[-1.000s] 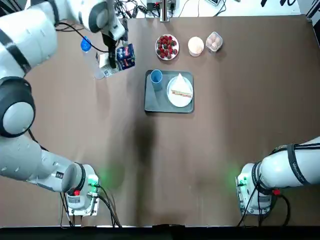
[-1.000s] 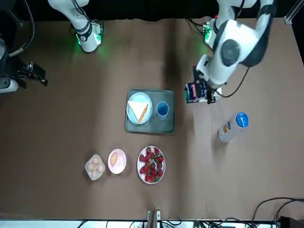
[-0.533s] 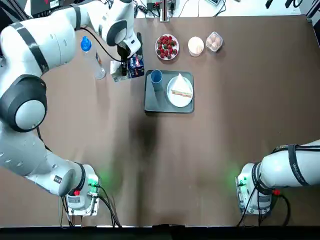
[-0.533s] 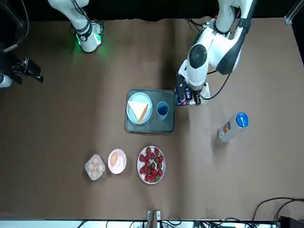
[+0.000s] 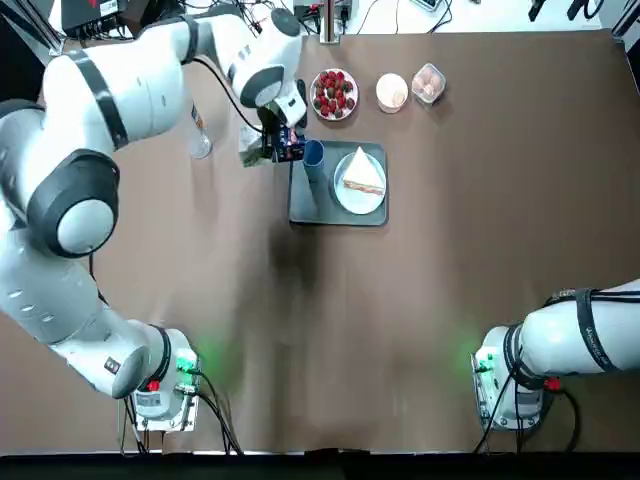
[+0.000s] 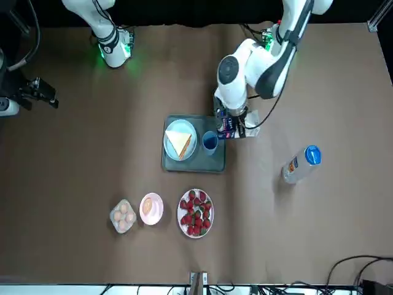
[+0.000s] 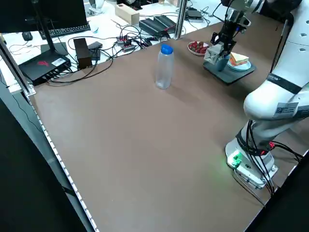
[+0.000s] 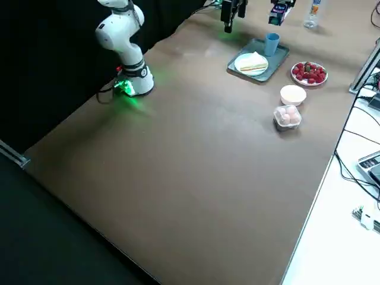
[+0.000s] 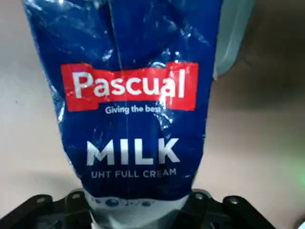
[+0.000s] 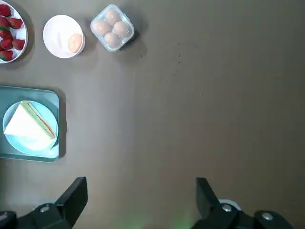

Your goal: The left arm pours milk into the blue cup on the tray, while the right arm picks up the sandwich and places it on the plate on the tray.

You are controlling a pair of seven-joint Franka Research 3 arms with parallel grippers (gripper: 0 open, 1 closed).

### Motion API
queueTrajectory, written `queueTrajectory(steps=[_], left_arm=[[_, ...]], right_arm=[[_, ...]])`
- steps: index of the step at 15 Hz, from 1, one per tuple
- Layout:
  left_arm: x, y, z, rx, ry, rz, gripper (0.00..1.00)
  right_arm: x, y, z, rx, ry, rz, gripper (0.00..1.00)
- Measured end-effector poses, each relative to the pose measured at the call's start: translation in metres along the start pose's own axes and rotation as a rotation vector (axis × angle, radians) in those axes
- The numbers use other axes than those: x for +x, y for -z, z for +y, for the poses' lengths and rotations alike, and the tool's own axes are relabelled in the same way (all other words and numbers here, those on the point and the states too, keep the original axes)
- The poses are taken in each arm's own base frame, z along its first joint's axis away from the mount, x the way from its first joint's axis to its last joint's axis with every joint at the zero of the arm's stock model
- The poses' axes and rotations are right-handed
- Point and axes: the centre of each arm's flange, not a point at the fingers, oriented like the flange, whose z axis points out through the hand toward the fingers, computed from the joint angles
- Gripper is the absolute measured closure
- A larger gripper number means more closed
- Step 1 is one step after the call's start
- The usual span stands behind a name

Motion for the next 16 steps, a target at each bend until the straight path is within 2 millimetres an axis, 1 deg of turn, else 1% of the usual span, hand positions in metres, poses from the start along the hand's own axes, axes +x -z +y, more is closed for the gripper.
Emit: queueTrajectory(steps=[4, 7, 12, 16], left_arm=[[0.029, -0.009, -0.003, 0.032, -0.009, -0.032, 0.42], [0.044, -0.017, -0.010, 0.023, -0.017, -0.054, 0.42], [0.045, -0.012, -0.021, 0.009, -0.001, -0.072, 0.42], [0.046, -0.012, -0.023, -0.001, 0.002, -0.086, 0.42]], right_arm=[[0.002, 0.000, 0.000, 0.000, 0.000, 0.012, 0.00], [0.002, 0.000, 0.000, -0.001, 0.000, 0.017, 0.00], [0.003, 0.000, 0.000, -0.001, 0.000, 0.027, 0.00], [0.003, 0.000, 0.000, -0.001, 0.000, 0.027, 0.00]])
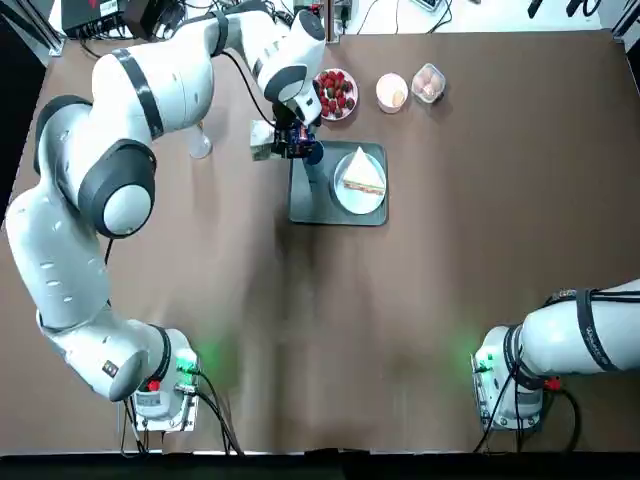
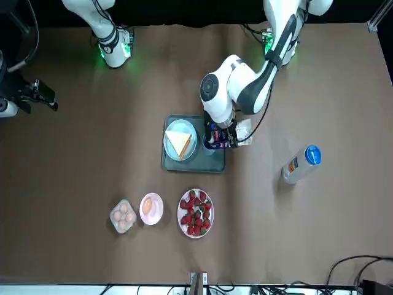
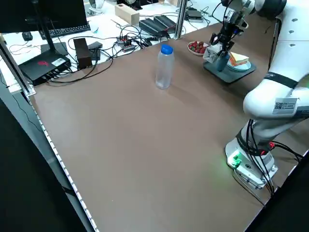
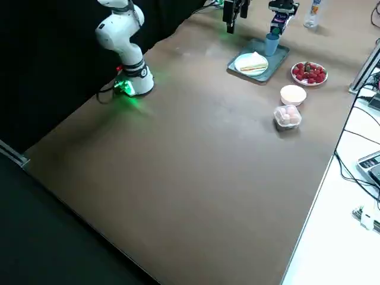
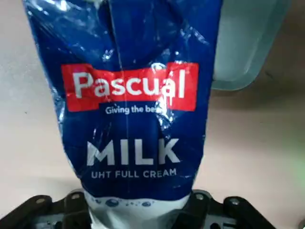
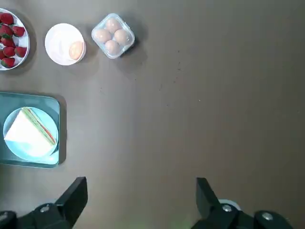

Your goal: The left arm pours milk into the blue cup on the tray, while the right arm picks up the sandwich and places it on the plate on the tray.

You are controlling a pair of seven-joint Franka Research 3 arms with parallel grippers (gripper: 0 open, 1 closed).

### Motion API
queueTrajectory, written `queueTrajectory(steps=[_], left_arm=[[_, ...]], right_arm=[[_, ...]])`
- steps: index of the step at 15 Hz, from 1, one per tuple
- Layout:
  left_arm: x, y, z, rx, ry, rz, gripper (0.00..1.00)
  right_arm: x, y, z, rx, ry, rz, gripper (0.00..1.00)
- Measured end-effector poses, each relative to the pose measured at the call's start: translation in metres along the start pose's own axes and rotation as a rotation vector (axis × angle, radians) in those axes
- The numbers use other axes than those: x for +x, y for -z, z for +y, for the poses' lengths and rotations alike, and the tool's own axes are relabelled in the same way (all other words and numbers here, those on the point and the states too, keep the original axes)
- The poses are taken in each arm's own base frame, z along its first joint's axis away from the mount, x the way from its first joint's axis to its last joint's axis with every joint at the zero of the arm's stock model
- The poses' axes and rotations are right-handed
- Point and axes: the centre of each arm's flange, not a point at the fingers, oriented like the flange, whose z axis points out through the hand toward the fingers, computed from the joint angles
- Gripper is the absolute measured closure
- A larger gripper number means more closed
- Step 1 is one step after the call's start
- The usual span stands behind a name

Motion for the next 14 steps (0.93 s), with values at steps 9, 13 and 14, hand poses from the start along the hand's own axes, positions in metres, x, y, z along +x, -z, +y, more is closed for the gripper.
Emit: queueTrajectory(steps=[9, 13, 14], left_arm=[[-0.024, 0.009, -0.024, -0.017, 0.050, 0.007, 0.42], [-0.099, 0.040, -0.065, -0.145, 0.095, 0.123, 0.41], [-0.126, 0.049, -0.073, -0.178, 0.101, 0.158, 0.40]], right_arm=[[0.000, 0.000, 0.000, 0.000, 0.000, 0.002, 0.00], [0.000, -0.001, 0.000, -0.001, -0.001, 0.001, 0.00], [0.000, -0.001, 0.001, -0.002, -0.001, 0.001, 0.00]])
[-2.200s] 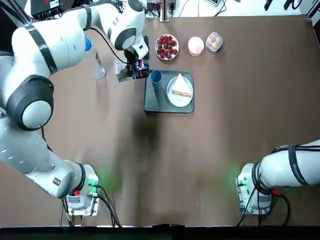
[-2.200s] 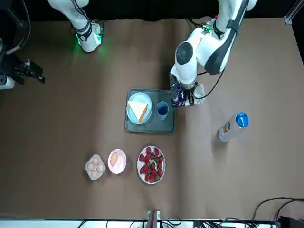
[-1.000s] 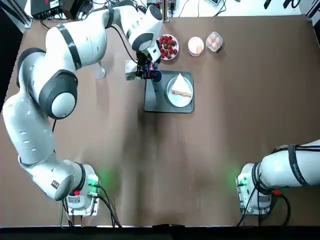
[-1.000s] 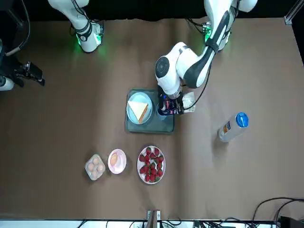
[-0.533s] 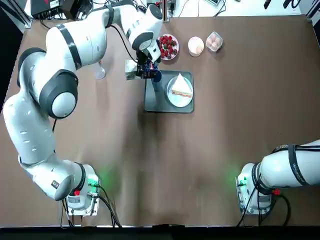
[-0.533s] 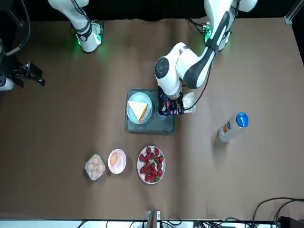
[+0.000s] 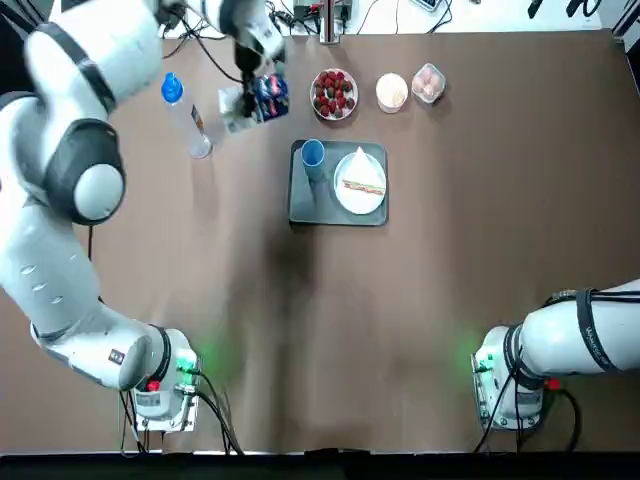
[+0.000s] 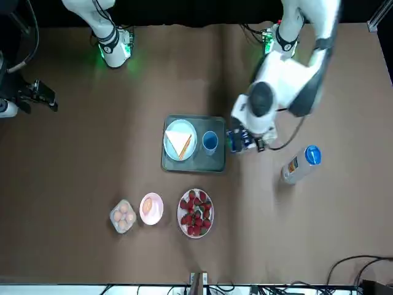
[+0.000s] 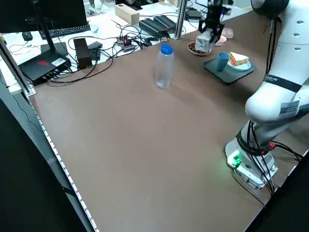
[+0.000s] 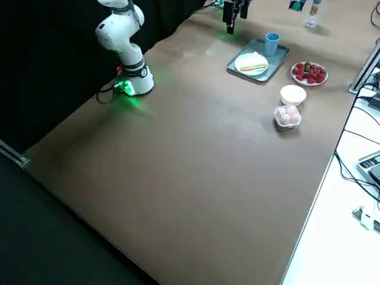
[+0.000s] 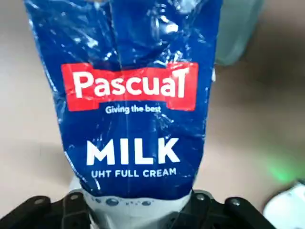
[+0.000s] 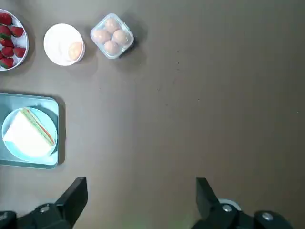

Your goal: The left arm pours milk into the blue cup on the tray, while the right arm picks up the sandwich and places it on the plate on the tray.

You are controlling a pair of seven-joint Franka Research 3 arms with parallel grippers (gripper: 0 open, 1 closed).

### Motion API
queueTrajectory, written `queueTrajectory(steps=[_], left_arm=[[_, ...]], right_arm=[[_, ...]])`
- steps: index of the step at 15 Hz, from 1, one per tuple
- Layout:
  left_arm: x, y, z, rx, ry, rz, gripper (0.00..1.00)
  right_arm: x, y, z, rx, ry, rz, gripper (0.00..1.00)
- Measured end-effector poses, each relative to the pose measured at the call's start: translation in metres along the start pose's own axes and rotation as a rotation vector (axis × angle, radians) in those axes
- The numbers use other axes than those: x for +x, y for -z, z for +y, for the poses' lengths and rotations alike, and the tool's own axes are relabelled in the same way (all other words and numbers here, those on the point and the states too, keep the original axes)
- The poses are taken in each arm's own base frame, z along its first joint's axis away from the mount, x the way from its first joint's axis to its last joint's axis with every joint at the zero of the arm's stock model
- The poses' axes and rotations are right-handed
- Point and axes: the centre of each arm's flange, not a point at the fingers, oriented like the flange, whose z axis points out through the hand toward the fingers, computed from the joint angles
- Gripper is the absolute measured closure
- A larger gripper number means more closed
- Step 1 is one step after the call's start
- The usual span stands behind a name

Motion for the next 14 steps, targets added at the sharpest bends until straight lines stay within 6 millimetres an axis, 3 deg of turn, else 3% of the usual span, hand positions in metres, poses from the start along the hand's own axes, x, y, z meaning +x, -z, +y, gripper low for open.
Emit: queueTrajectory(steps=[1, 5, 10, 14], left_arm=[[-0.051, 0.026, -0.014, -0.061, 0.005, 0.073, 0.40], [-0.147, 0.057, -0.039, -0.172, -0.049, 0.282, 0.40], [-0.278, 0.062, -0.064, -0.238, -0.185, 0.575, 0.40], [-0.401, 0.053, -0.077, -0.158, -0.245, 0.819, 0.40]], right_arm=[[0.000, 0.000, 0.003, -0.005, -0.004, 0.000, 0.00], [-0.001, 0.001, 0.010, -0.010, -0.015, 0.001, 0.00], [-0.001, 0.001, 0.010, -0.010, -0.014, 0.000, 0.00], [-0.001, 0.001, 0.009, -0.010, -0.013, 0.000, 0.00]])
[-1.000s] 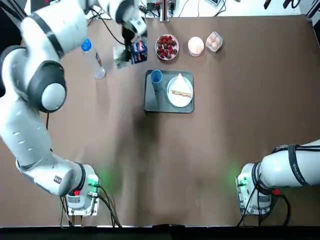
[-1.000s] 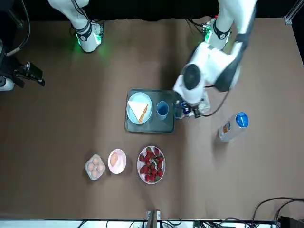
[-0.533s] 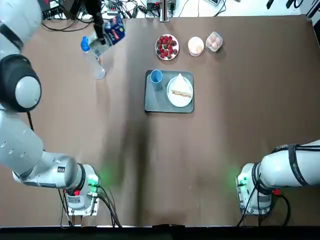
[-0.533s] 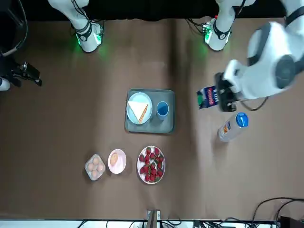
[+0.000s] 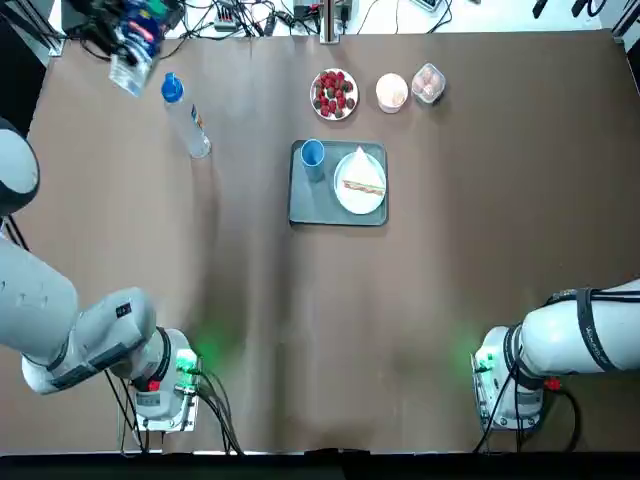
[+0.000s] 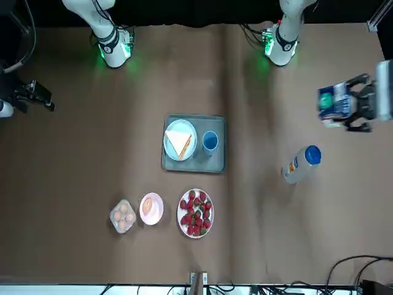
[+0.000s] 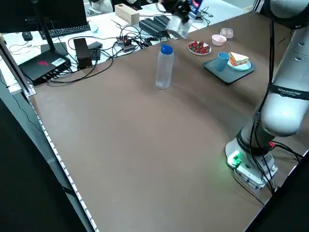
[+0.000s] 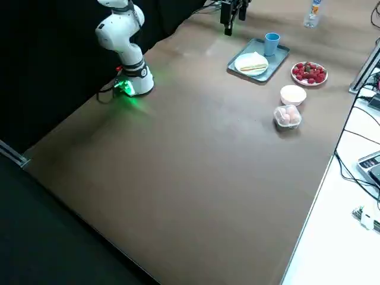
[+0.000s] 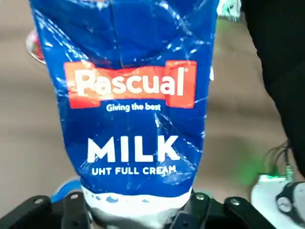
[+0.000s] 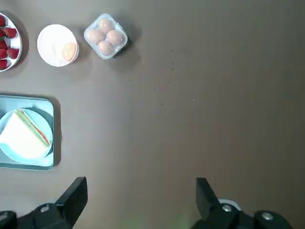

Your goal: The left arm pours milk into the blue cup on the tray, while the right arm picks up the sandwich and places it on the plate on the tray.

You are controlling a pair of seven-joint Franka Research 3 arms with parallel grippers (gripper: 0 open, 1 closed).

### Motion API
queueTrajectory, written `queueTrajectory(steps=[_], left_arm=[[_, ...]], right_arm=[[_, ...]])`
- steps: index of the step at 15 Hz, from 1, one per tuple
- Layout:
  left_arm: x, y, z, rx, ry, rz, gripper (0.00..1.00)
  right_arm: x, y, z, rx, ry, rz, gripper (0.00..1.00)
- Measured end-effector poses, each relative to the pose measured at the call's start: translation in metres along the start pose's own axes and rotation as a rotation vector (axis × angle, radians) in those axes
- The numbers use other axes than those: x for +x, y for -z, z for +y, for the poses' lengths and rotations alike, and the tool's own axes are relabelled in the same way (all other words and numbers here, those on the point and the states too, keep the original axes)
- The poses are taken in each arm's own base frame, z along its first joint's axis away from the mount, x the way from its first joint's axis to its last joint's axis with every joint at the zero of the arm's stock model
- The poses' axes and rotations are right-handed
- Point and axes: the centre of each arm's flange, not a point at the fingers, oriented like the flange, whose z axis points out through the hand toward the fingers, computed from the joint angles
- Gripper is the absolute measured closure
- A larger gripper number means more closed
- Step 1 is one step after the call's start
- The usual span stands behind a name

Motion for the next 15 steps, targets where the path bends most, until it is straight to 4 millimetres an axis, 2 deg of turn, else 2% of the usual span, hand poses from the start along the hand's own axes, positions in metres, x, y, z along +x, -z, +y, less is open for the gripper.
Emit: queueTrajectory(steps=[2, 3, 4, 5, 6, 8, 11, 13, 15], left_arm=[[-0.055, 0.032, 0.011, 0.067, -0.021, 0.099, 0.41], [-0.085, 0.040, 0.015, 0.089, -0.025, 0.147, 0.41], [-0.119, 0.043, 0.015, 0.105, -0.031, 0.199, 0.41], [-0.165, 0.039, 0.013, 0.127, -0.043, 0.277, 0.41], [-0.198, 0.031, 0.010, 0.143, -0.056, 0.334, 0.41], [-0.256, 0.006, 0.002, 0.155, -0.084, 0.426, 0.41], [-0.324, -0.047, -0.008, 0.138, -0.095, 0.536, 0.41], [-0.359, -0.087, -0.015, 0.128, -0.119, 0.604, 0.40], [-0.382, -0.124, -0.022, 0.122, -0.160, 0.659, 0.40]], right_arm=[[0.000, 0.000, -0.001, 0.000, 0.002, 0.000, 0.00], [0.000, 0.000, -0.002, 0.000, 0.003, 0.000, 0.00], [0.000, 0.000, -0.002, 0.000, 0.005, 0.000, 0.00], [0.000, 0.000, -0.003, 0.000, 0.006, -0.001, 0.00], [0.000, 0.000, -0.003, 0.000, 0.006, -0.001, 0.00], [0.000, -0.001, -0.003, 0.000, 0.007, -0.001, 0.00], [0.000, -0.001, -0.004, 0.000, 0.008, -0.002, 0.00], [0.000, -0.001, -0.004, 0.000, 0.008, -0.002, 0.00], [0.000, -0.001, -0.004, 0.000, 0.008, -0.003, 0.00]])
